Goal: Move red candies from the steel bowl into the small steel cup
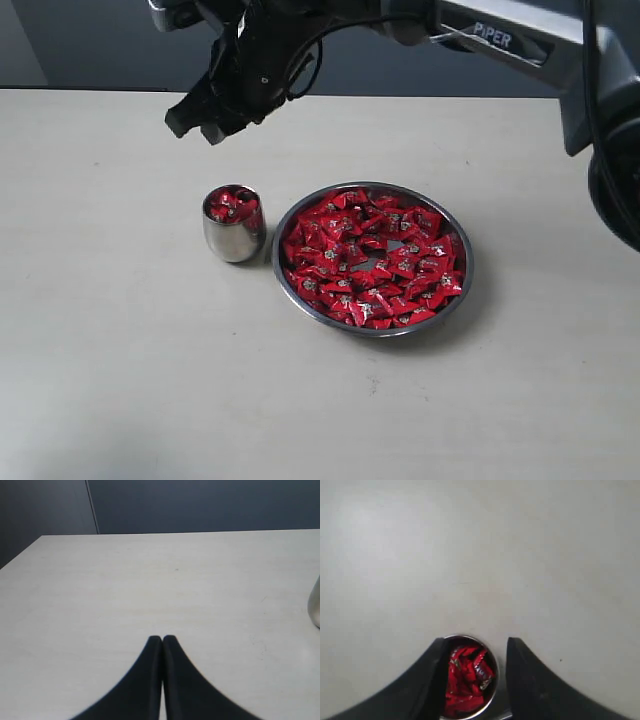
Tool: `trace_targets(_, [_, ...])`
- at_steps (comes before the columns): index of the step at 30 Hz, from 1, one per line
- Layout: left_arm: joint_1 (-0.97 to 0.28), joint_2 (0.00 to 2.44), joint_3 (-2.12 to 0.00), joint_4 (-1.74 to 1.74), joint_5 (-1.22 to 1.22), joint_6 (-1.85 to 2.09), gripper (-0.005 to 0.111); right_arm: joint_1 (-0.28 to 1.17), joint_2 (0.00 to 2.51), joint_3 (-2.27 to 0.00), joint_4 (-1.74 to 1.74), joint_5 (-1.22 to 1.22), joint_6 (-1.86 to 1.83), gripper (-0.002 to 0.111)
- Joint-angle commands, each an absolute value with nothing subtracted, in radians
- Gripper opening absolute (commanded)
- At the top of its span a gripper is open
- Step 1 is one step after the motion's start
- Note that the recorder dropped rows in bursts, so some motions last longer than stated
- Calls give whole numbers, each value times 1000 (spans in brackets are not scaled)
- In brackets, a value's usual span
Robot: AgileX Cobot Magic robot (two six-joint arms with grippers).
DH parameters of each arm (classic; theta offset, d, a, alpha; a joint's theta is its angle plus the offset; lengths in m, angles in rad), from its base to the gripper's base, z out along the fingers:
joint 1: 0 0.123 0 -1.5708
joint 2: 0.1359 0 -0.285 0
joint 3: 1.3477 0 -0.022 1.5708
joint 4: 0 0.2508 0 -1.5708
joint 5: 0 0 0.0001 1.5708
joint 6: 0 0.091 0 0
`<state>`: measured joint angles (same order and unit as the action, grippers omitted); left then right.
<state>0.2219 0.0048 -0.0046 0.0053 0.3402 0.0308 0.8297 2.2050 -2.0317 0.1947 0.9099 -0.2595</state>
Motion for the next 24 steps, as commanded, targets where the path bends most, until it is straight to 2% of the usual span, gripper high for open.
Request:
trace_targets(1, [217, 0, 0, 5, 330, 29, 0, 826, 2176, -2038, 140, 906, -209, 38])
trace_targets(11, [217, 0, 0, 5, 330, 29, 0, 817, 2090, -1945, 91, 773, -167, 38])
trace_targets(24, [217, 0, 0, 5, 330, 29, 0, 663, 1807, -1529, 72, 489, -161, 38])
